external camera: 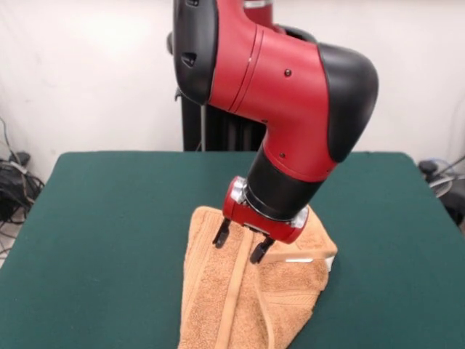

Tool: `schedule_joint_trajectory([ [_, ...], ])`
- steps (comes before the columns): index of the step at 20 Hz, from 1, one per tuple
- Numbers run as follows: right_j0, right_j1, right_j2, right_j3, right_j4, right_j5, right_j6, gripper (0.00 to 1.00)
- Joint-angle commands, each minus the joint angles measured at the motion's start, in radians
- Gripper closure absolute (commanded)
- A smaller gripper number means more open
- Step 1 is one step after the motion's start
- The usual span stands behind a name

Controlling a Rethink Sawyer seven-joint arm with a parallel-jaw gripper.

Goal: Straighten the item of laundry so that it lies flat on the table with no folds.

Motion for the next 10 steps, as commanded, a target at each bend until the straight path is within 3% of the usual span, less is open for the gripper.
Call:
schedule_joint_trajectory([
  [1, -0.008, 0.011, 0.123, 0.146, -0.032, -0.112, 0.016, 0.00],
  [10, -0.012, 0.028, 0.127, 0.160, -0.021, -0.121, 0.027, 0.00],
])
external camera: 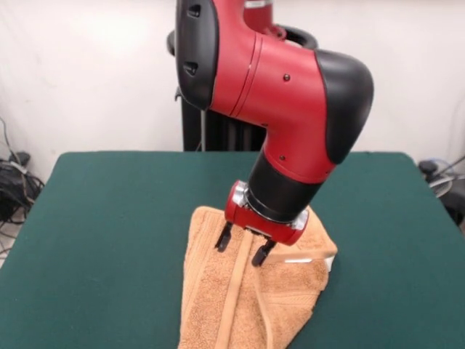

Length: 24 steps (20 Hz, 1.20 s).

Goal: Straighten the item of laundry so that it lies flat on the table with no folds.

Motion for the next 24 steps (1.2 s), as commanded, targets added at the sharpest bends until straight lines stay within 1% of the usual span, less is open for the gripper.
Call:
schedule_joint_trajectory([
  [1, -0.009, 0.037, 0.117, 0.112, -0.022, -0.051, 0.030, 0.00],
  [3, -0.006, 0.045, 0.111, 0.107, -0.023, -0.056, 0.041, 0.00],
  [7, -0.001, 0.063, 0.104, 0.104, -0.016, -0.140, 0.099, 0.00],
  [9, -0.014, 0.052, 0.120, 0.131, 0.014, -0.260, 0.168, 0.00],
  [13, -0.102, -0.013, 0.240, 0.226, 0.089, -0.361, 0.154, 0.00],
  [14, -0.125, -0.036, 0.270, 0.266, 0.099, -0.390, 0.150, 0.00],
  [16, -0.159, -0.063, 0.308, 0.312, 0.115, -0.422, 0.150, 0.00],
  [18, -0.177, -0.078, 0.323, 0.341, 0.118, -0.450, 0.157, 0.00],
  [24, -0.241, -0.114, 0.379, 0.416, 0.118, -0.588, 0.194, 0.00],
])
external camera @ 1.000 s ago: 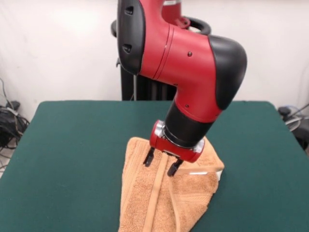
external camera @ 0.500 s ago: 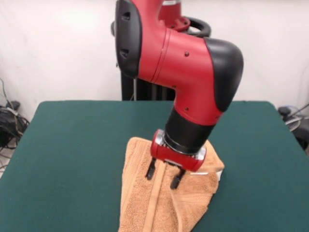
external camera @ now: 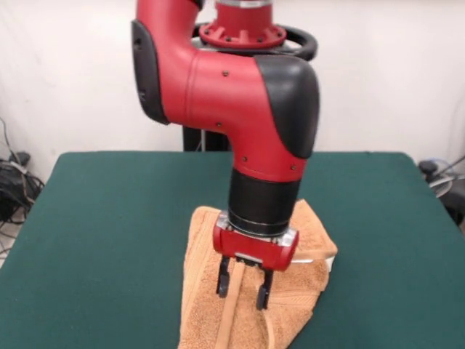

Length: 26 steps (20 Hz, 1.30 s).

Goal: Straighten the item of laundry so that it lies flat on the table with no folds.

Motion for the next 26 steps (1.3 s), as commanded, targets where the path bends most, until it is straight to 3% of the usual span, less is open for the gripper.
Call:
schedule_joint_trajectory([
  [1, -0.068, -0.046, 0.196, 0.218, 0.046, -0.113, 0.193, 0.00],
  [9, -0.125, -0.068, 0.211, 0.221, 0.031, -0.069, 0.137, 0.00],
  [13, -0.297, -0.071, 0.333, 0.270, -0.040, -0.124, 0.040, 0.00],
  [20, -0.526, -0.120, 0.416, 0.357, -0.181, -0.015, -0.133, 0.00],
  [26, -0.653, -0.111, 0.556, 0.406, -0.249, -0.067, -0.095, 0.00],
])
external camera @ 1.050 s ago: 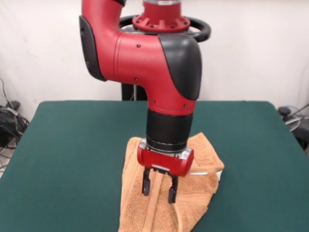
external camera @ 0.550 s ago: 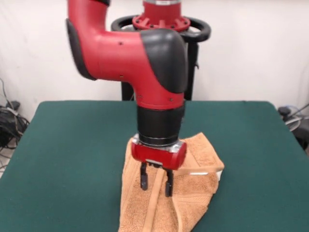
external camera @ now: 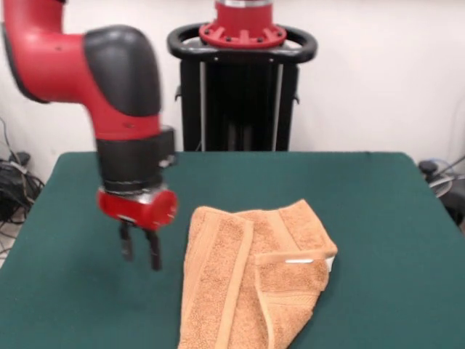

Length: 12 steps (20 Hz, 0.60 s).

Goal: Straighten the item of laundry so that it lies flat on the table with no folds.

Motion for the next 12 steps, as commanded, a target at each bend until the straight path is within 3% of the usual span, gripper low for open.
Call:
schedule_joint_trajectory([
  [1, -0.095, -0.009, 0.223, 0.146, -0.100, 0.010, -0.084, 0.00],
  [5, -0.031, -0.006, 0.158, 0.102, -0.134, 0.080, -0.072, 0.00],
  [9, 0.260, 0.061, -0.145, -0.151, -0.233, 0.467, -0.105, 0.00],
  [10, 0.301, 0.098, -0.192, -0.212, -0.264, 0.535, -0.109, 0.00],
  [12, 0.314, 0.156, -0.232, -0.283, -0.320, 0.543, -0.112, 0.00],
])
